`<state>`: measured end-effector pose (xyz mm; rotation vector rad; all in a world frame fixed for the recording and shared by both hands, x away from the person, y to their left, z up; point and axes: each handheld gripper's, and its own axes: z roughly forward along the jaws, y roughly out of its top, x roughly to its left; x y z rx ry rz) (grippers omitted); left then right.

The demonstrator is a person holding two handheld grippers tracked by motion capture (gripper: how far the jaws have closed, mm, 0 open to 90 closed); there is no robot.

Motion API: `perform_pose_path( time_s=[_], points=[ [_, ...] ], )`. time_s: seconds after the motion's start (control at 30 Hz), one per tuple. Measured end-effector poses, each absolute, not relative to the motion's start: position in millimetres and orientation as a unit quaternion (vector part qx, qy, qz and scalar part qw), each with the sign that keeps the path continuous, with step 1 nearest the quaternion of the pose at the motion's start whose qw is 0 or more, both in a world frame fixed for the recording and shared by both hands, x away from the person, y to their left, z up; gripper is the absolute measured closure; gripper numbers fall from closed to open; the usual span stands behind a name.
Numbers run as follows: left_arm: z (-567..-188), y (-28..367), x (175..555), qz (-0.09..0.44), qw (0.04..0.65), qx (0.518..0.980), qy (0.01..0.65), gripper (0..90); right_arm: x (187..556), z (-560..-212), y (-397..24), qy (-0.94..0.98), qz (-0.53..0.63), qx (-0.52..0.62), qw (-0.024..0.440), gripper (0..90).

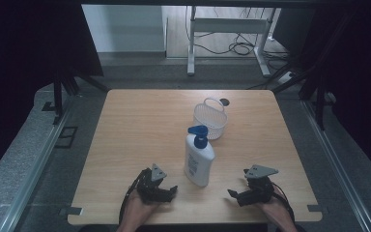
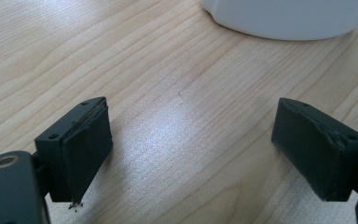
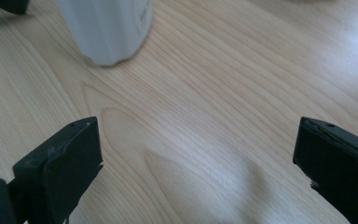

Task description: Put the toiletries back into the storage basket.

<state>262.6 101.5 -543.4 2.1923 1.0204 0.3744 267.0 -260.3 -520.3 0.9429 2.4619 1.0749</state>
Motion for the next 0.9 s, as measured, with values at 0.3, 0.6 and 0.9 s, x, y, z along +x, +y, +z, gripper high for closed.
perform_pose_path(
  time_s=[0.3, 0.6, 0.9],
  points=[
    [-543, 102, 263, 0.144, 0.340, 0.843, 0.392, 11.5, 270, -508, -247, 0.852, 0.398, 0.315, 0.128, 1.3],
    [-543, 102, 263, 0.144, 0.340, 0.843, 0.392, 11.5, 276, -492, -237, 0.851, 0.412, 0.299, 0.127, 0.3],
    [-543, 101, 263, 0.144, 0.341, 0.842, 0.393, 11.5, 280, -481, -220, 0.847, 0.431, 0.289, 0.119, 0.0]
  ],
)
